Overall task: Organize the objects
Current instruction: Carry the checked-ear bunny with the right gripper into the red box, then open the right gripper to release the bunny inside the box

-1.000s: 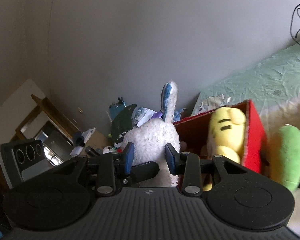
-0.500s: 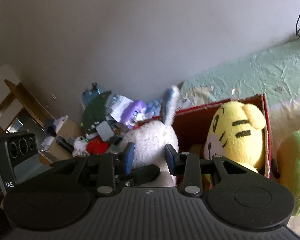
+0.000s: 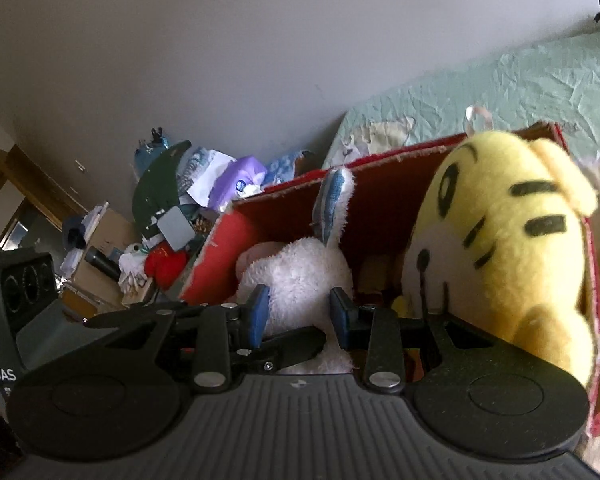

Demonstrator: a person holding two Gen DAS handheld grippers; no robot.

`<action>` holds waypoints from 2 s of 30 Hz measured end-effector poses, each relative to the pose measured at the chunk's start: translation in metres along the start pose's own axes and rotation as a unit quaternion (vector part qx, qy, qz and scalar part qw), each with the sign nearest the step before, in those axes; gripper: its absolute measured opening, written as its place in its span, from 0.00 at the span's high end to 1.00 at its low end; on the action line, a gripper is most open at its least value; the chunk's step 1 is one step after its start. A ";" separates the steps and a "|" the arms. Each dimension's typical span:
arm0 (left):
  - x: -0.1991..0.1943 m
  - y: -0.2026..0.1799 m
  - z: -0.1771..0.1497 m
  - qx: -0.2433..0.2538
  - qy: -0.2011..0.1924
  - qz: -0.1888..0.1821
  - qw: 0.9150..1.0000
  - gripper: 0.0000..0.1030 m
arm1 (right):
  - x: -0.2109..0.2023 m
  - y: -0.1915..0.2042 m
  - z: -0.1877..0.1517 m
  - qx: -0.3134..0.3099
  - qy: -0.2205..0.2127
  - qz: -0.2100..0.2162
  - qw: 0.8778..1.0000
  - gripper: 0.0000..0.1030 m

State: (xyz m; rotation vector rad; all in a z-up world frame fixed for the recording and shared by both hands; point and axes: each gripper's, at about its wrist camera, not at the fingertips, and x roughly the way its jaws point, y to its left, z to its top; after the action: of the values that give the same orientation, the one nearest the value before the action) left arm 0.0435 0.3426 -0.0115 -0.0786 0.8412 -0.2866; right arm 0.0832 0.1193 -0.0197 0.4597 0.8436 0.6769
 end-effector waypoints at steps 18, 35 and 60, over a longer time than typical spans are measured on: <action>0.009 0.000 -0.005 0.015 0.021 0.053 0.998 0.29 | 0.014 0.006 -0.002 -0.003 0.003 -0.023 1.000 0.62; 0.010 -0.004 -0.002 0.018 0.035 0.056 0.998 0.18 | 0.010 0.014 -0.007 -0.009 -0.011 -0.037 0.999 0.56; -0.013 -0.011 0.002 0.006 -0.001 0.052 0.999 0.11 | -0.015 0.019 -0.012 -0.022 -0.071 -0.062 0.995 0.54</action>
State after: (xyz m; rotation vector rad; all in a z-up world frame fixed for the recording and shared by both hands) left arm 0.0343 0.3354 0.0009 -0.0238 0.8378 -0.1928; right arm 0.0597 0.1235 -0.0071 0.4070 0.7142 0.5412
